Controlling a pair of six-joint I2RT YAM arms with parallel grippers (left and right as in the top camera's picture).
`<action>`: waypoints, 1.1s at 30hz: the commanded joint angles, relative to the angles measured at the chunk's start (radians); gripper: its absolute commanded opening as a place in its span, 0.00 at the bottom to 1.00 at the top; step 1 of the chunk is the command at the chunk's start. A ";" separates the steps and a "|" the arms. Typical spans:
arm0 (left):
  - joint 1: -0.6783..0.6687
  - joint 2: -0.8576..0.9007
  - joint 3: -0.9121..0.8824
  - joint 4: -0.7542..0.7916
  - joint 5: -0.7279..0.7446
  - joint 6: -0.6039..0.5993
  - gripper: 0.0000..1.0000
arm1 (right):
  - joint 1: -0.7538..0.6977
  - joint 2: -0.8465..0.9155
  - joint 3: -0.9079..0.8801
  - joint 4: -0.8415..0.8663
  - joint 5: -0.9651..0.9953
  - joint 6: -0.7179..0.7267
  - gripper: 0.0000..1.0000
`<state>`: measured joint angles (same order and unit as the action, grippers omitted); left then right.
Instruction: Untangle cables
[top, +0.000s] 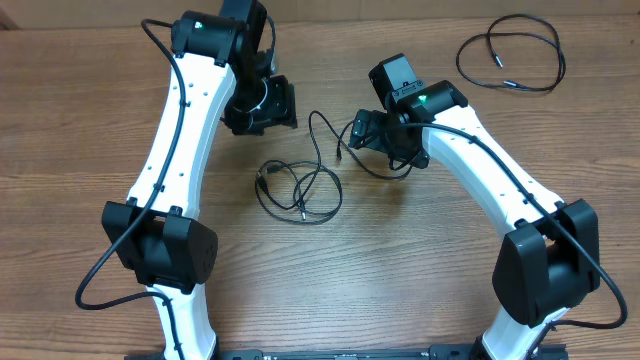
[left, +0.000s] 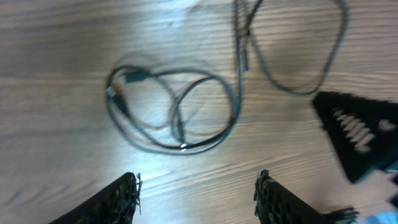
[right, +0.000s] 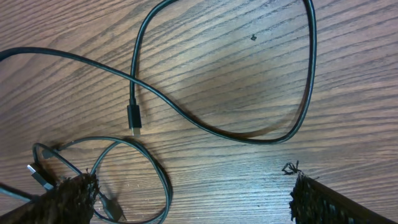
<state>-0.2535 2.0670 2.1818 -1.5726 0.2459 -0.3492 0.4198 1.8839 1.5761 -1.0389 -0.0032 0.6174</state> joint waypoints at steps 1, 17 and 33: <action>-0.024 0.007 -0.012 -0.024 -0.062 -0.026 0.62 | 0.002 -0.018 -0.006 0.005 0.002 0.004 1.00; -0.153 0.007 -0.351 0.097 -0.120 0.040 0.66 | -0.086 -0.018 -0.006 -0.061 0.001 0.004 1.00; -0.192 0.007 -0.587 0.433 -0.042 0.104 0.52 | -0.152 -0.018 -0.006 -0.089 0.002 0.004 1.00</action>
<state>-0.4408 2.0670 1.6104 -1.1561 0.2077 -0.2520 0.2634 1.8839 1.5761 -1.1336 -0.0006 0.6174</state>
